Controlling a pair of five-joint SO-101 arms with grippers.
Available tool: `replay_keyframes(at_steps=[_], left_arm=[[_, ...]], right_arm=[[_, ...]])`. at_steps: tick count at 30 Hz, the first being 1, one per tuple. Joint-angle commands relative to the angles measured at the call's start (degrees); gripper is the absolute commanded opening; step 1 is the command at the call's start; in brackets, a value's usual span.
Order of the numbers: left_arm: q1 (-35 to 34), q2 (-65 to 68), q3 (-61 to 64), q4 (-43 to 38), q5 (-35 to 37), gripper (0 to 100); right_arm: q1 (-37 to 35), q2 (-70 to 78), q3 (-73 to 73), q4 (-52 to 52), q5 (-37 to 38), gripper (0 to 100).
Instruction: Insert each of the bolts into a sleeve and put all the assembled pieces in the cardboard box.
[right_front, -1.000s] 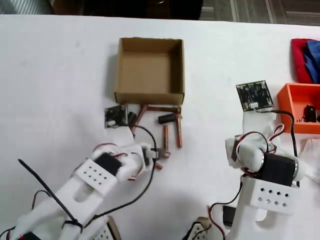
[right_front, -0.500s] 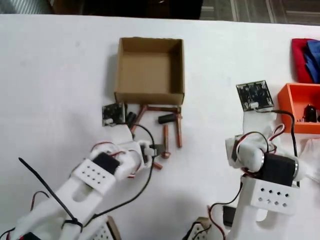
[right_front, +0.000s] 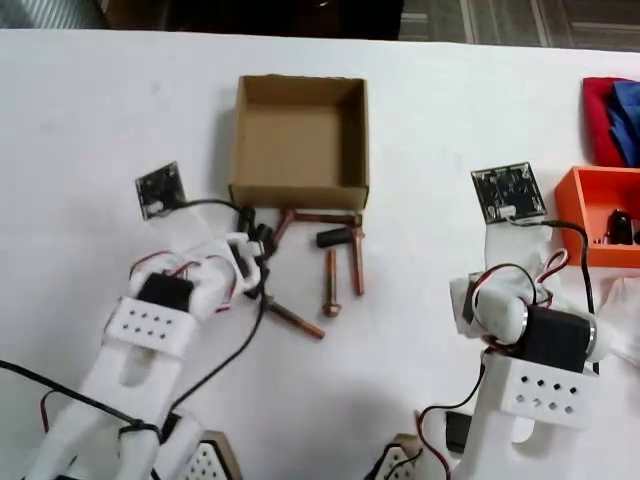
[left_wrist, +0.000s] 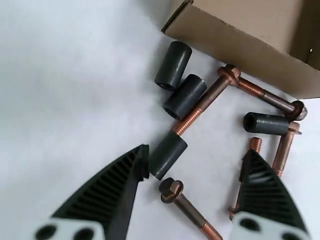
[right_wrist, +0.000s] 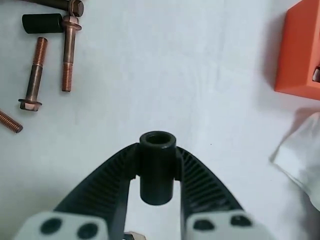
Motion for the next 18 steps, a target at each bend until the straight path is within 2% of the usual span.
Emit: replay_keyframes(at_steps=[1, 5, 12, 18], left_arm=[[-1.1, 3.0, -3.6, 1.0, -0.8, 31], [-0.7, 14.5, -9.5, 4.2, -0.7, 31], [8.4, 35.6, -26.9, 29.1, -0.5, 31], [9.4, 47.9, -42.7, 39.4, -0.5, 31]], right_arm=[[0.4, -1.5, -2.7, 0.3, 0.4, 2.0], [0.4, -1.5, -2.7, 0.3, 0.4, 2.0], [0.5, -1.5, -2.7, 0.4, 0.4, 2.0], [0.5, -1.5, -2.7, 0.4, 0.4, 2.0]])
